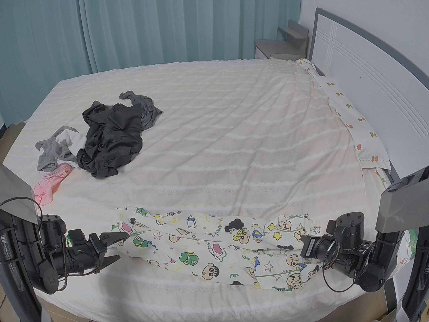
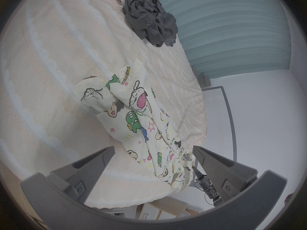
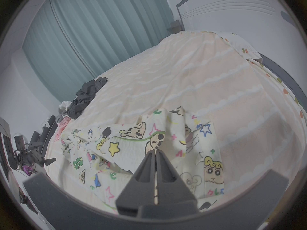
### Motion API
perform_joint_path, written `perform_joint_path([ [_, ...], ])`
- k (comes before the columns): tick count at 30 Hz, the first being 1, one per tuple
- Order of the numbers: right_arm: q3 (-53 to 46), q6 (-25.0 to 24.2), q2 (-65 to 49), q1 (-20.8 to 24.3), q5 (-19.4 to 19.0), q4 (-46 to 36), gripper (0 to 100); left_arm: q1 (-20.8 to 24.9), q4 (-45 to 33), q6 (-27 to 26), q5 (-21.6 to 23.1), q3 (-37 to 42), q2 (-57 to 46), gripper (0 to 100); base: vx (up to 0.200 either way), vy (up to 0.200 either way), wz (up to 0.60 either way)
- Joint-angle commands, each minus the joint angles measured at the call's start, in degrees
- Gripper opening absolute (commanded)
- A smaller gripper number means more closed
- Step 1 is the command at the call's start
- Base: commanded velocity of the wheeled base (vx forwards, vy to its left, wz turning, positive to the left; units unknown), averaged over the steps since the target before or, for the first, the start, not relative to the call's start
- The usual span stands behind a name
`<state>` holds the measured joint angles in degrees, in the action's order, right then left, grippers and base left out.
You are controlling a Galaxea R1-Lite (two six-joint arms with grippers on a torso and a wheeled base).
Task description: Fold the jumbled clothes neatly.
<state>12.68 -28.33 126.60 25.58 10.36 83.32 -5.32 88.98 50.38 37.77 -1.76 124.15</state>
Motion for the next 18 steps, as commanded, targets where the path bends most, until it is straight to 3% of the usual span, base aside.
perform_joint_path([
  [1,-0.37,0.12,3.39,-0.61,0.10,0.52,0,0.04,0.93,0.07,0.03,0.09,0.57,100,0.000,0.000,0.00],
  [4,-0.81,0.29,3.04,-0.53,0.10,1.32,0,0.04,0.93,-0.02,0.03,0.09,0.57,100,0.000,0.000,0.00],
  [5,-1.08,0.56,3.04,-0.44,0.10,1.76,100,0.04,0.93,-0.02,0.03,0.09,0.57,100,0.000,0.000,0.00],
  [13,-1.96,3.55,-1.53,-0.70,1.59,6.33,100,0.04,0.93,0.07,0.03,0.09,0.57,100,0.000,0.000,0.00],
  [18,-0.90,6.53,-4.96,2.29,3.96,6.33,100,0.04,0.93,-0.02,0.03,0.09,0.57,100,0.000,0.000,0.00],
])
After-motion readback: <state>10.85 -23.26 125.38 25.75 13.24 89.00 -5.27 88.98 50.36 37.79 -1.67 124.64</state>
